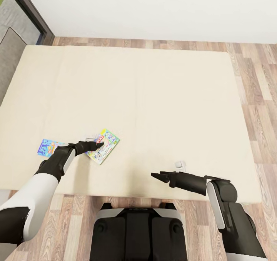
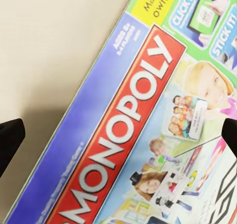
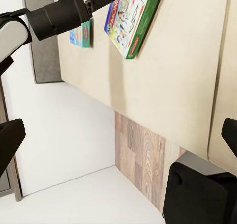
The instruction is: Put all the toys in the child's room - the three board games (two on the bed and one on the table), the two jigsaw puzzles on the table, and the tennis ball on the table - inside the toy box on the table in the child's room.
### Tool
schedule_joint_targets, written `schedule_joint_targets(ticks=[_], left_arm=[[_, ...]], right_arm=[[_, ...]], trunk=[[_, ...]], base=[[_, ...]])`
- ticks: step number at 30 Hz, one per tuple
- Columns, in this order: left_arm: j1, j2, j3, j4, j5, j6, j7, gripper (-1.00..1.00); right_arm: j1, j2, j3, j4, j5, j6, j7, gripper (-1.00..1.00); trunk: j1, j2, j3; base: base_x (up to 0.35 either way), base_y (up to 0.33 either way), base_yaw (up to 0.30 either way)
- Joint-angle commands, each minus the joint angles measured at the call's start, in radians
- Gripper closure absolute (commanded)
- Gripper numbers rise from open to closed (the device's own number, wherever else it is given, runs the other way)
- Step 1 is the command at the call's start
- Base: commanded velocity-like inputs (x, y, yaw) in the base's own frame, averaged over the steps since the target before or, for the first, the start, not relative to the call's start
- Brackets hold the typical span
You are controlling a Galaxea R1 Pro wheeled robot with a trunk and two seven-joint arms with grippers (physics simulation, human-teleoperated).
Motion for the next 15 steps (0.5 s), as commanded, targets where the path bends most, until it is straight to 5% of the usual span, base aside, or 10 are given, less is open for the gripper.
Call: schedule_joint_targets(ticks=[1, 15], left_arm=[[0.000, 0.000, 0.002, -0.001, -0.001, 0.006, -0.005, -1.00], [0.001, 0.000, 0.002, -0.001, 0.000, 0.000, -0.005, -1.00]], right_arm=[[0.000, 0.001, -0.002, 0.000, -0.003, 0.007, 0.001, -1.00], [0.000, 0.001, 0.000, 0.004, -0.002, 0.007, -0.019, -1.00]], trunk=[[0.000, -0.001, -0.003], [0.000, -0.001, -0.025]], base=[[0.000, 0.000, 0.000], [0.000, 0.000, 0.000]])
